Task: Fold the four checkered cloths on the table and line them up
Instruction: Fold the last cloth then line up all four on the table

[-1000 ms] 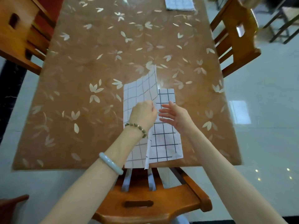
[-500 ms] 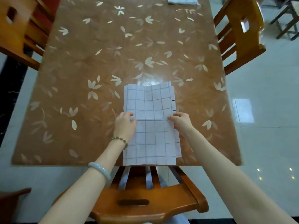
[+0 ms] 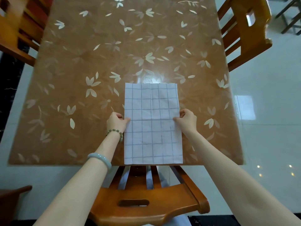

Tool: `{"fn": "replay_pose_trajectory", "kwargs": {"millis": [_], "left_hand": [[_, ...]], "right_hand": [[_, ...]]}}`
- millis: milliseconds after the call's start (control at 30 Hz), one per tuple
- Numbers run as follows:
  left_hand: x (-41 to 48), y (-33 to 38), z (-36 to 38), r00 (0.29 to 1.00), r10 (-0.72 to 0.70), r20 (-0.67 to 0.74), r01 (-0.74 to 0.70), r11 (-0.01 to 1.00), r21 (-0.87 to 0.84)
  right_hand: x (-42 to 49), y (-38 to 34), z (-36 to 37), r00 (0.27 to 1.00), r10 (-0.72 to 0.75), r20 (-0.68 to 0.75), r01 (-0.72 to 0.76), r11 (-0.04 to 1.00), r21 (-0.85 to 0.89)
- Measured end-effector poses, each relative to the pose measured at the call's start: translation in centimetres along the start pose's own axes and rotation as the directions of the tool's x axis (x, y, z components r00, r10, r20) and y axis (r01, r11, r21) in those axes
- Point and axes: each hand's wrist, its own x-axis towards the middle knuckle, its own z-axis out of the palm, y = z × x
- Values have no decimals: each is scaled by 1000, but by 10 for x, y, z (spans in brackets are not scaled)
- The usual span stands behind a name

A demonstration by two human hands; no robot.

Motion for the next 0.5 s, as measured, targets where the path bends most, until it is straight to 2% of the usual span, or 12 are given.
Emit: {"fn": "replay_pose_trajectory", "kwargs": {"millis": [200,300,333,400,467,500], "left_hand": [[4,-5,0,998,-5,55,6,1000,-20],[9,-11,-6,992,-22,124,42,986,-160],[10,-12,-7,982,-50,181,100,956,-277],[6,-9,-10,947,-73,311,240,805,-542],[-1,-6,-12,943,-52,329,269,700,-661],[-3,-5,-12,953,-32,300,235,702,-672]], "right_hand": [[1,11,-2,998,-49,-30,48,998,-47],[-2,12,-4,997,-79,-17,79,996,-35],[-4,12,-4,996,-88,-3,88,996,-18],[-8,13,-3,995,-98,36,97,995,25],[-14,14,0,992,-100,72,96,994,51],[-16,13,2,991,-99,87,94,994,54]]}}
